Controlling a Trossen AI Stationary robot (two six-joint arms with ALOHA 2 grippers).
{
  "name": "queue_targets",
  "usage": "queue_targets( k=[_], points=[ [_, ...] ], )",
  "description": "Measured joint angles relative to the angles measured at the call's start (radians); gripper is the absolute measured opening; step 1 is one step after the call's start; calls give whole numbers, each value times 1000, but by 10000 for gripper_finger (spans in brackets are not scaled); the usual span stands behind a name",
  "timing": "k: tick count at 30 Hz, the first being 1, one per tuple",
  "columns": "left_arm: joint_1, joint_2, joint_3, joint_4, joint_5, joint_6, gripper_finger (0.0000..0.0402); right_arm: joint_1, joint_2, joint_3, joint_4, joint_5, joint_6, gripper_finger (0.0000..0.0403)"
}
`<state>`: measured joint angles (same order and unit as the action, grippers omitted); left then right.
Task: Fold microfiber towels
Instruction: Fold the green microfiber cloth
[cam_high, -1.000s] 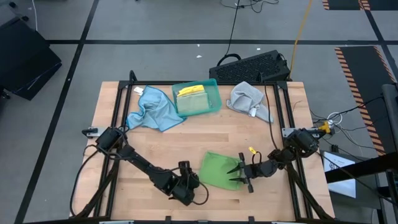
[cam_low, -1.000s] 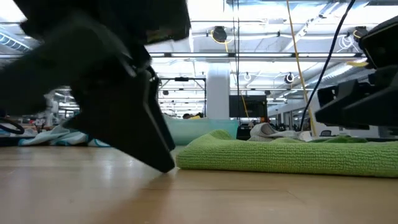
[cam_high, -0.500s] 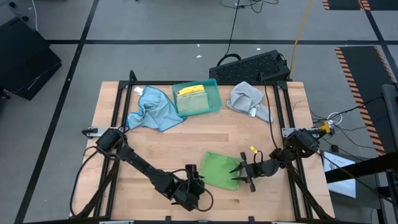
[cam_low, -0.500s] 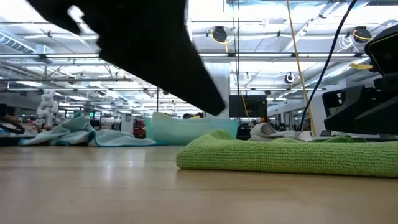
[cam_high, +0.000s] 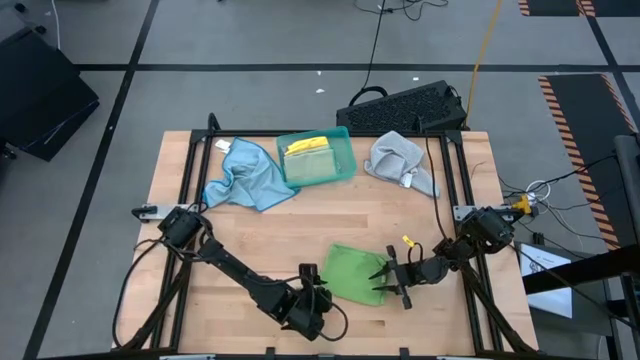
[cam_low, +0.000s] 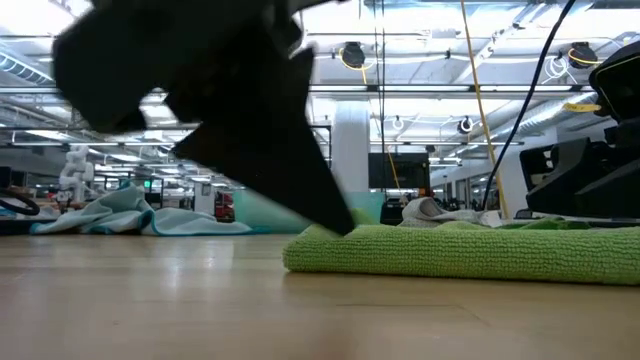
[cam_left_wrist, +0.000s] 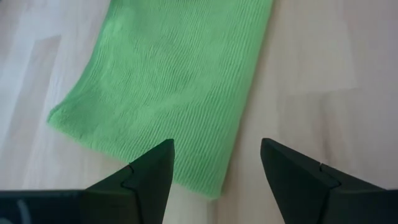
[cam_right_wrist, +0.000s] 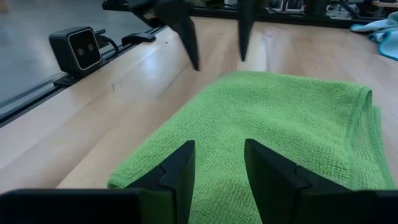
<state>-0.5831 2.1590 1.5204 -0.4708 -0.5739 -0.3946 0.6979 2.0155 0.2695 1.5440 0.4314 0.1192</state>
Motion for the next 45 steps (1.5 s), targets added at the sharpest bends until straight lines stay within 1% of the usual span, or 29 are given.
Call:
queue_targets(
  k=[4,12,16,24,27,29,34,41,45],
  points=[
    [0,0,0,-31,0,-8,244,0,0,0,0,-17,0,130],
    [8,8,0,-29,5,-26,244,0,0,0,-1,-18,0,130],
    [13,29,-2,-20,33,-20,244,0,0,0,-3,-18,0,130],
    [18,28,-3,-35,27,-7,243,1,0,0,-10,-18,7,130],
    [26,27,-14,-38,34,-28,238,5,0,0,-12,-26,3,130],
    [30,26,-18,-35,42,-36,223,5,0,-5,-10,-49,-3,130],
    [38,26,-19,-35,81,-33,169,5,0,-27,-2,-68,-5,130],
    [39,26,-21,-32,82,-26,111,4,0,-23,1,-68,-3,130],
    [41,23,-23,2,76,-51,63,4,0,-2,7,-68,-1,130]
  ],
)
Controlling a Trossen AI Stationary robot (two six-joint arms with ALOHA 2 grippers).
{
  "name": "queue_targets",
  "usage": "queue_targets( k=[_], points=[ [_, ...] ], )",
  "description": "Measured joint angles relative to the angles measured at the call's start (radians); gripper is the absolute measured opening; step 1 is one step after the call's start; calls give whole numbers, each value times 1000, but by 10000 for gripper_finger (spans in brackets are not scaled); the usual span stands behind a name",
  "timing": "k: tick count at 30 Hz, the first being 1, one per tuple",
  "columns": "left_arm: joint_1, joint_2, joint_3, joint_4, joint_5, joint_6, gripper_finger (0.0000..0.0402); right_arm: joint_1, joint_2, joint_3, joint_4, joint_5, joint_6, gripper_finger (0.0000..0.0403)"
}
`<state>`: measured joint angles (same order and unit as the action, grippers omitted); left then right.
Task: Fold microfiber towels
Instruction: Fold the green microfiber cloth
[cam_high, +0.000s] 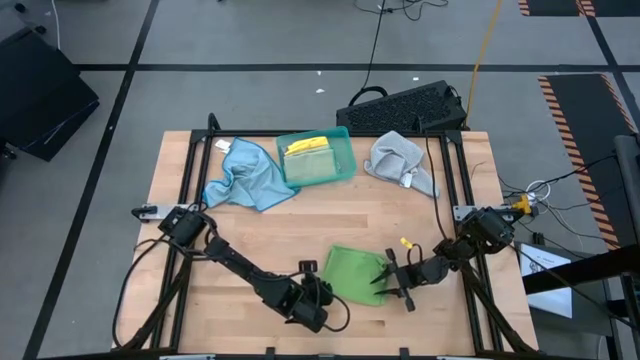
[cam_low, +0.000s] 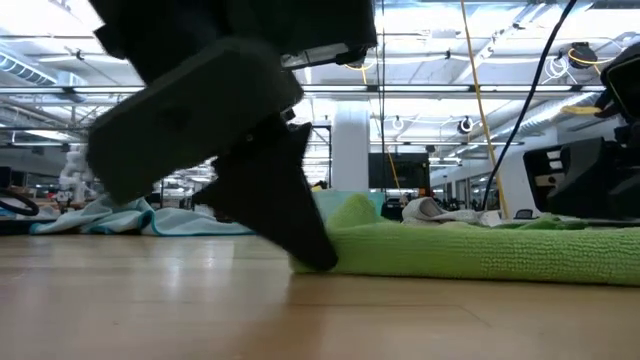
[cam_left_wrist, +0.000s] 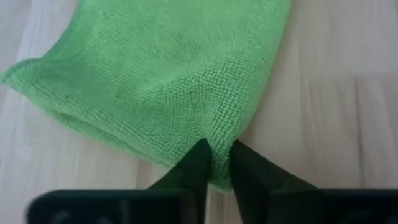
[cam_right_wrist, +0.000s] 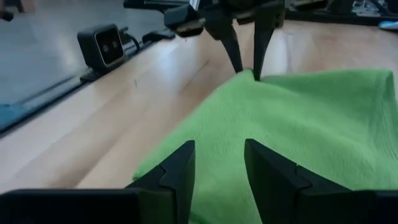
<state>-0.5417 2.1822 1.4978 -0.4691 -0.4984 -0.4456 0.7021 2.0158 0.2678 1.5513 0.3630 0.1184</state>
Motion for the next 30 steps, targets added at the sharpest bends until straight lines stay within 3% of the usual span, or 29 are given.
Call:
queue_targets(
  k=[4,8,16,24,30],
  points=[
    [5,-2,27,13,3,-28,11,0,0,41,0,0,21,130],
    [4,-4,32,13,13,-55,17,0,0,113,-44,0,26,130],
    [22,-4,32,-53,4,-80,10,-2,0,298,-435,-2,109,130],
    [32,-4,33,-189,-1,-106,7,-2,-106,289,-593,-53,105,130],
    [33,-4,33,-195,-2,-10,12,0,-244,253,-694,-47,106,130]
  ],
)
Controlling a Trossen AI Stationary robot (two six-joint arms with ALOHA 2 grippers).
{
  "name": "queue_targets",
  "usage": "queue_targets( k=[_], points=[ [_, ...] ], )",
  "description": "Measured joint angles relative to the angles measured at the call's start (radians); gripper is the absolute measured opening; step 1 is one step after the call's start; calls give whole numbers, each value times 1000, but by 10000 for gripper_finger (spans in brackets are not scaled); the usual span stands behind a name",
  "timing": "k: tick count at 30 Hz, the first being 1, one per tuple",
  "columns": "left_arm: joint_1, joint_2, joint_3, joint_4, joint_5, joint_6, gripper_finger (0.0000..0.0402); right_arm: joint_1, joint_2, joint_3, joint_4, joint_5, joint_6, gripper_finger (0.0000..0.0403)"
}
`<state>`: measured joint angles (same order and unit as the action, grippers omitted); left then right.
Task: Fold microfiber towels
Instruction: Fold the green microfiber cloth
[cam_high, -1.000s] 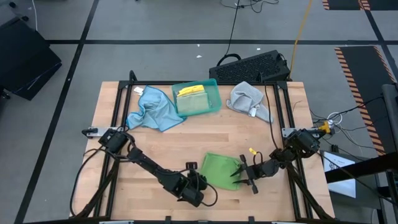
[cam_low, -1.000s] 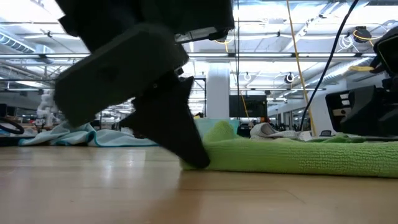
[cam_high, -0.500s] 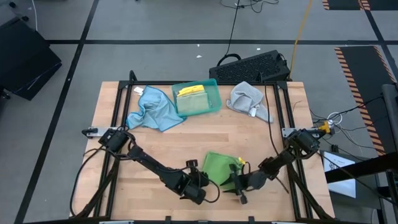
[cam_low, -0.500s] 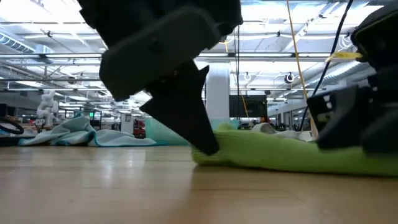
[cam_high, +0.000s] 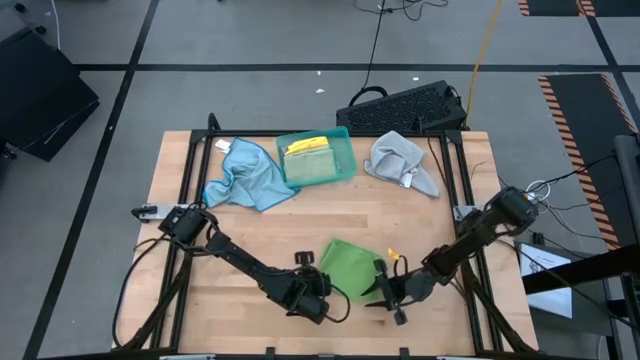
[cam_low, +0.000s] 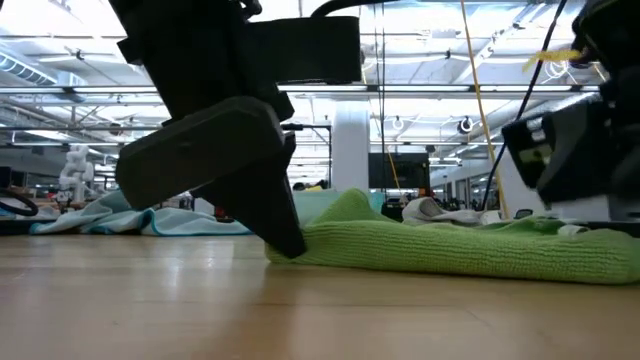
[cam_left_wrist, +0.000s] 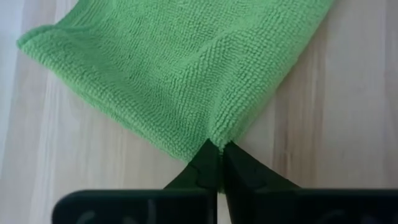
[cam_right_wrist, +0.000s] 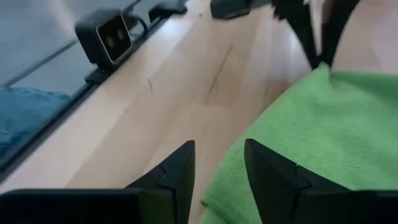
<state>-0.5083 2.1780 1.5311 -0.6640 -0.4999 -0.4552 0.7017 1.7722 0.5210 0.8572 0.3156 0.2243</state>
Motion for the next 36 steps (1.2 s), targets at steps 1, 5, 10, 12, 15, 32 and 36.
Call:
queue_targets(
  k=[1,5,10,12,15,32,36],
  points=[
    [0,0,0,1,0,11,8,0,-21,-6,-1,1,7,130],
    [5,0,0,10,2,25,10,-9,-113,-39,-17,58,42,130],
    [5,0,0,7,2,13,37,-68,-197,-54,-116,75,82,130],
    [4,0,0,9,-1,4,49,-97,-211,-54,-140,50,85,130],
    [-6,0,0,8,-48,-12,72,-142,-210,-54,-145,-22,86,130],
    [-44,0,0,7,-181,-265,170,-415,-206,-6,-187,-323,100,189],
    [-44,0,0,6,-181,-302,170,-487,-207,-4,-213,-370,196,247]
  ],
)
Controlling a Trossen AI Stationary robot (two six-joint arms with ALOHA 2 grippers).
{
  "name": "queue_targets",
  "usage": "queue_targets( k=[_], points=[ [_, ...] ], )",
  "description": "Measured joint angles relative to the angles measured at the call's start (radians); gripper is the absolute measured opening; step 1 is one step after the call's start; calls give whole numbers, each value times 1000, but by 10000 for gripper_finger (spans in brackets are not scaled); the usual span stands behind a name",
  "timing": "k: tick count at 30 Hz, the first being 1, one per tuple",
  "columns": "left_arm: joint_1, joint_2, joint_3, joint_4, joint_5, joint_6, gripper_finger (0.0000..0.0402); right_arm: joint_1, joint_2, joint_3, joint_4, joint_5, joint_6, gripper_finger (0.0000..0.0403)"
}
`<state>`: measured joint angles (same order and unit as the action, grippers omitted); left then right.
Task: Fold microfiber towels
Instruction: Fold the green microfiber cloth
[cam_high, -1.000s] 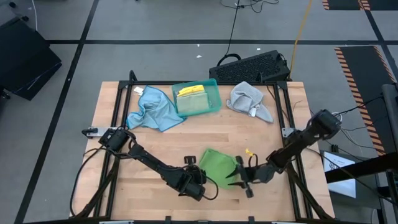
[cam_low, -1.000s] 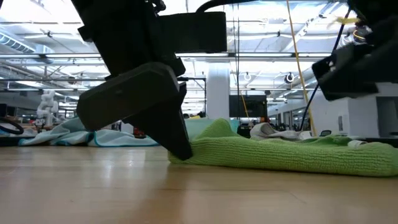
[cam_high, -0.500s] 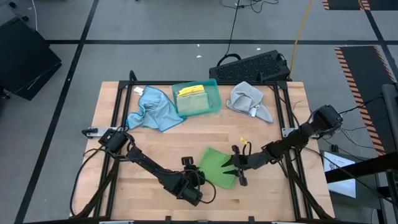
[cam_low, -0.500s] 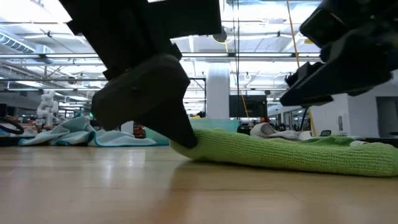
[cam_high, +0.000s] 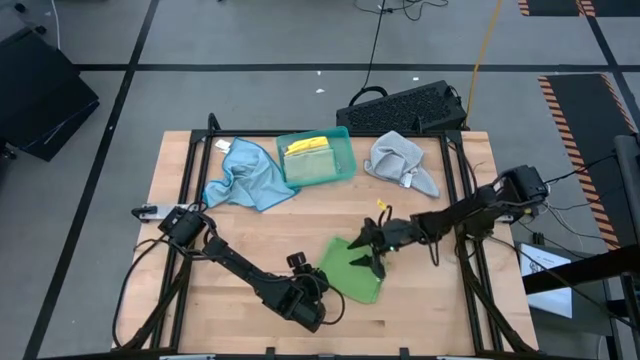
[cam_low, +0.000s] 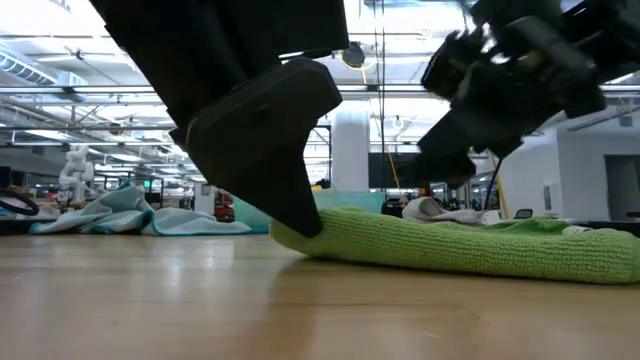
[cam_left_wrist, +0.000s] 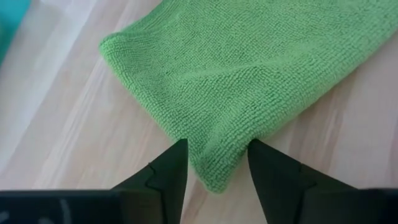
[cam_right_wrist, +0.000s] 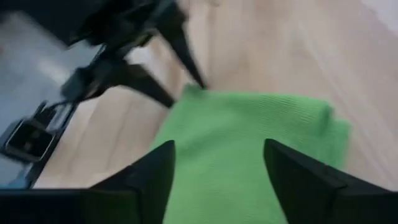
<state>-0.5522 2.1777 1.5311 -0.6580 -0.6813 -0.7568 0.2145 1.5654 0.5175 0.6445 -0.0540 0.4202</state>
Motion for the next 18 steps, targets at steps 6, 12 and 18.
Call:
queue_targets(
  k=[6,12,18],
  points=[
    [0,0,0,0,-1,-12,170,-101,5,44,-62,0,36,312],
    [0,0,0,-6,-32,-8,170,-155,85,183,-246,-1,11,326],
    [0,0,0,-3,-45,-16,170,-183,195,255,-284,-69,6,323]
  ],
)
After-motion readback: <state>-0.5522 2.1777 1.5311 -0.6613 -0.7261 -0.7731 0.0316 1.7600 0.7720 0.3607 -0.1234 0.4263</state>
